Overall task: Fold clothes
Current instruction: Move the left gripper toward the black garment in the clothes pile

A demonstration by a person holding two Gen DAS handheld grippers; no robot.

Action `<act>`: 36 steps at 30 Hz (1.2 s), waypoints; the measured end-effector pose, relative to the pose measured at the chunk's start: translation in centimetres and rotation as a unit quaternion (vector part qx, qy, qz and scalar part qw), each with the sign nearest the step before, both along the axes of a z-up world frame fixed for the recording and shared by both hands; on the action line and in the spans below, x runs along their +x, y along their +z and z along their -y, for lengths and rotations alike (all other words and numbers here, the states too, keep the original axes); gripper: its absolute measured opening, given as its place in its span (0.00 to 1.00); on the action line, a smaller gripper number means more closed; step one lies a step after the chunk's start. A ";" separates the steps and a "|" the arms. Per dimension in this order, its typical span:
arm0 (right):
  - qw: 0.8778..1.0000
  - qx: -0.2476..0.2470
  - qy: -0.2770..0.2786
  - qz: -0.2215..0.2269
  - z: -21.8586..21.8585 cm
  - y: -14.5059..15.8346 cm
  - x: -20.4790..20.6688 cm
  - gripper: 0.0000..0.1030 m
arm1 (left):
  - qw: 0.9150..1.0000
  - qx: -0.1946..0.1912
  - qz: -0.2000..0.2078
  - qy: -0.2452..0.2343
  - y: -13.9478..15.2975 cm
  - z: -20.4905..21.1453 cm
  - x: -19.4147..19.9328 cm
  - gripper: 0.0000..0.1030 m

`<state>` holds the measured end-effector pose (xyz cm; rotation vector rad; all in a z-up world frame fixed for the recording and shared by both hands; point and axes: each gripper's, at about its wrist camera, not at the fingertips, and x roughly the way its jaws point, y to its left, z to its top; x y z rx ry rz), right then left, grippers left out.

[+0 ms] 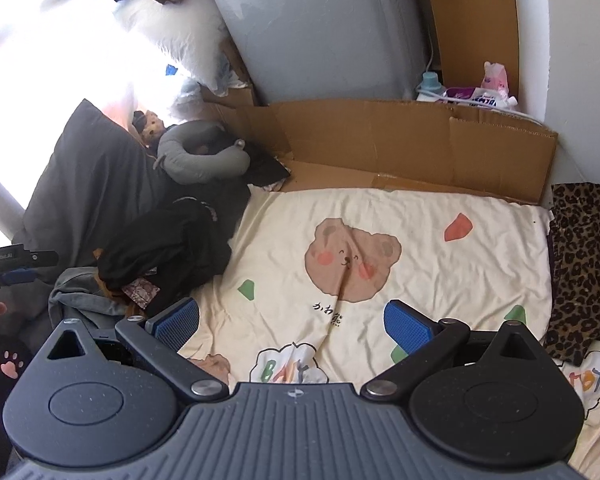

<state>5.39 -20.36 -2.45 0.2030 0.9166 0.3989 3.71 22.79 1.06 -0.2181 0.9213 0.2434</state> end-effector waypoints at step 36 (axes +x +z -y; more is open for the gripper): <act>0.997 -0.026 0.064 -0.030 -6.4 -4.2 11.0 0.99 | 0.993 -0.044 -0.031 0.101 -9.2 -10.8 6.9 0.95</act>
